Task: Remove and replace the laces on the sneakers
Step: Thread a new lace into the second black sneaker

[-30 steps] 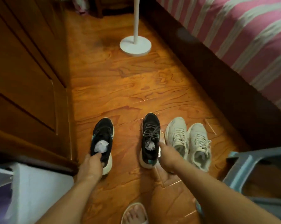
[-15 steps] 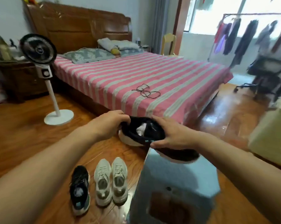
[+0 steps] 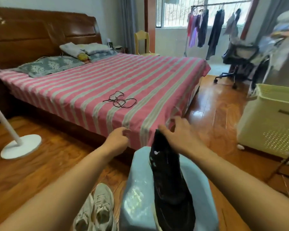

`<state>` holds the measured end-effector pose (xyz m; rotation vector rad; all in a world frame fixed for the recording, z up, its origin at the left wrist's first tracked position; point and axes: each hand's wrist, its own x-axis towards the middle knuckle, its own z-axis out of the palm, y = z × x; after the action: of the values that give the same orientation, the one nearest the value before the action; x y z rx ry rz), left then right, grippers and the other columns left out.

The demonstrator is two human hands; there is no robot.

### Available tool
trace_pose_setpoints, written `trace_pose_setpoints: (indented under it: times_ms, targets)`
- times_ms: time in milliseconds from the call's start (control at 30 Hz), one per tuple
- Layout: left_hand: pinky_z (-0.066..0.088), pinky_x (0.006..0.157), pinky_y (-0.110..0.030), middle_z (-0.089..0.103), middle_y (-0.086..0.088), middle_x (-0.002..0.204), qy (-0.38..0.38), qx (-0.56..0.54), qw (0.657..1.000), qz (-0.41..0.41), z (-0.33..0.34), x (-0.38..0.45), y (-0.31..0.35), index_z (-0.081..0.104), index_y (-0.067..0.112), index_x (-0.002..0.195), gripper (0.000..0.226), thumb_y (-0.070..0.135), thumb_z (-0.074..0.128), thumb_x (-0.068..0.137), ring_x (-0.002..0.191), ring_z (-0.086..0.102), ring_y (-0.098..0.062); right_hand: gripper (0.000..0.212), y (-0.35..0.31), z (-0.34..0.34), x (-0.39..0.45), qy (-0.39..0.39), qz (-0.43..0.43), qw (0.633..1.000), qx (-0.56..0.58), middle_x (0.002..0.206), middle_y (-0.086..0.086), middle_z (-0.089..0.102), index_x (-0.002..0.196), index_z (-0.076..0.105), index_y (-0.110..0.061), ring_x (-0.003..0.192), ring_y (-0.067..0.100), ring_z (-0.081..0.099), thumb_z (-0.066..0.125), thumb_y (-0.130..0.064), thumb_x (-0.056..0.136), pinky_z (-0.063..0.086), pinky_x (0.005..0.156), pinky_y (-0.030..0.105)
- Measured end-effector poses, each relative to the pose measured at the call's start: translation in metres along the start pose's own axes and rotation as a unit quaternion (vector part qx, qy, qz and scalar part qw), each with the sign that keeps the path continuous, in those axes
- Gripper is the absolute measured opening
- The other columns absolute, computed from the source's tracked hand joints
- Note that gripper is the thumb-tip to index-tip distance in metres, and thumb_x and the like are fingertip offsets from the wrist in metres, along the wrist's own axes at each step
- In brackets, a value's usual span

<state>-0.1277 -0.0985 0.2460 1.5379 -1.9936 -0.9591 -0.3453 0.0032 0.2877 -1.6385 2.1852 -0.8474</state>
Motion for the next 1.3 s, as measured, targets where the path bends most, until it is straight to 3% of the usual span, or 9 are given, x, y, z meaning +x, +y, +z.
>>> trace_pose_setpoints:
  times_ms: [100, 267, 400, 467, 600, 700, 1033, 1233, 1300]
  targets:
    - [0.048, 0.102, -0.032, 0.062, -0.009, 0.138, -0.007, 0.124, 0.992, 0.011, -0.014, 0.076, -0.023, 0.062, 0.011, 0.136, 0.051, 0.000, 0.049, 0.088, 0.126, 0.059, -0.026, 0.047, -0.013, 0.017, 0.089, -0.052, -0.049, 0.997, -0.022, 0.134, 0.007, 0.061, 0.135, 0.055, -0.016, 0.120, 0.027, 0.057, 0.052, -0.044, 0.098, 0.045, 0.103, 0.039]
    - [0.037, 0.114, -0.042, 0.039, -0.014, 0.156, -0.017, 0.237, 0.970, 0.051, -0.001, 0.219, -0.044, 0.036, 0.008, 0.152, 0.058, 0.014, 0.055, 0.097, 0.141, 0.042, -0.034, 0.041, -0.006, 0.064, 0.194, -0.148, -0.073, 0.981, -0.099, 0.139, 0.011, 0.058, 0.139, 0.052, -0.010, 0.123, 0.029, 0.056, 0.050, -0.028, 0.102, 0.045, 0.105, 0.037]
    - [0.052, 0.090, -0.042, 0.056, -0.016, 0.129, -0.034, 0.247, 0.968, 0.028, 0.011, 0.297, -0.062, 0.036, 0.016, 0.135, 0.056, 0.018, 0.057, 0.083, 0.106, 0.060, -0.033, 0.040, 0.012, 0.081, 0.215, -0.176, -0.058, 0.979, -0.083, 0.137, 0.010, 0.060, 0.137, 0.056, -0.009, 0.121, 0.026, 0.058, 0.053, -0.025, 0.101, 0.047, 0.103, 0.035]
    - [0.049, 0.079, -0.036, 0.059, -0.012, 0.117, -0.041, 0.293, 0.955, 0.034, 0.018, 0.301, -0.061, 0.047, 0.010, 0.125, 0.042, 0.010, 0.058, 0.085, 0.104, 0.061, -0.035, 0.040, 0.021, 0.082, 0.211, -0.183, -0.053, 0.977, -0.090, 0.137, 0.010, 0.060, 0.137, 0.056, -0.009, 0.121, 0.025, 0.058, 0.053, -0.024, 0.100, 0.046, 0.102, 0.032]
    - [0.055, 0.086, -0.039, 0.069, -0.017, 0.115, -0.034, 0.357, 0.933, 0.031, 0.026, 0.270, -0.053, 0.065, 0.011, 0.101, 0.017, 0.009, 0.062, 0.084, 0.104, 0.067, -0.036, 0.038, 0.019, 0.066, 0.177, -0.192, -0.052, 0.975, -0.097, 0.131, 0.011, 0.063, 0.132, 0.059, -0.006, 0.116, 0.028, 0.060, 0.055, -0.023, 0.099, 0.048, 0.103, 0.038]
    - [0.054, 0.087, -0.041, 0.068, -0.018, 0.119, -0.025, 0.352, 0.935, 0.030, 0.027, 0.233, -0.040, 0.067, 0.008, 0.114, 0.027, 0.012, 0.057, 0.090, 0.107, 0.067, -0.038, 0.033, 0.011, 0.053, 0.152, -0.205, -0.054, 0.972, -0.101, 0.121, 0.016, 0.068, 0.122, 0.064, -0.002, 0.110, 0.032, 0.064, 0.055, -0.019, 0.096, 0.051, 0.100, 0.046]
    - [0.043, 0.100, -0.049, 0.033, -0.014, 0.156, 0.037, 0.318, 0.946, 0.059, 0.031, 0.291, -0.044, 0.032, 0.007, 0.149, 0.052, 0.010, 0.046, 0.099, 0.129, 0.051, -0.044, 0.040, 0.033, 0.082, 0.203, -0.150, -0.049, 0.987, -0.009, 0.137, 0.003, 0.059, 0.135, 0.059, -0.015, 0.125, 0.019, 0.055, 0.048, -0.009, 0.098, 0.039, 0.101, 0.023]
    - [0.046, 0.080, -0.039, 0.064, -0.020, 0.115, 0.068, 0.295, 0.950, 0.075, 0.043, 0.304, -0.055, 0.060, 0.008, 0.112, 0.020, 0.009, 0.052, 0.094, 0.104, 0.063, -0.044, 0.051, 0.056, 0.105, 0.238, -0.181, -0.011, 0.983, -0.032, 0.144, 0.009, 0.052, 0.147, 0.044, -0.017, 0.116, 0.023, 0.061, 0.053, -0.015, 0.097, 0.046, 0.085, 0.023]
    - [0.042, 0.072, -0.034, 0.068, -0.012, 0.098, 0.058, 0.207, 0.970, 0.109, 0.030, 0.274, -0.031, 0.065, 0.013, 0.099, 0.010, 0.017, 0.055, 0.100, 0.095, 0.064, -0.036, 0.067, 0.045, 0.094, 0.228, -0.170, -0.038, 0.984, -0.043, 0.155, 0.012, 0.037, 0.156, 0.029, -0.016, 0.128, 0.027, 0.054, 0.055, -0.008, 0.095, 0.046, 0.094, 0.023]
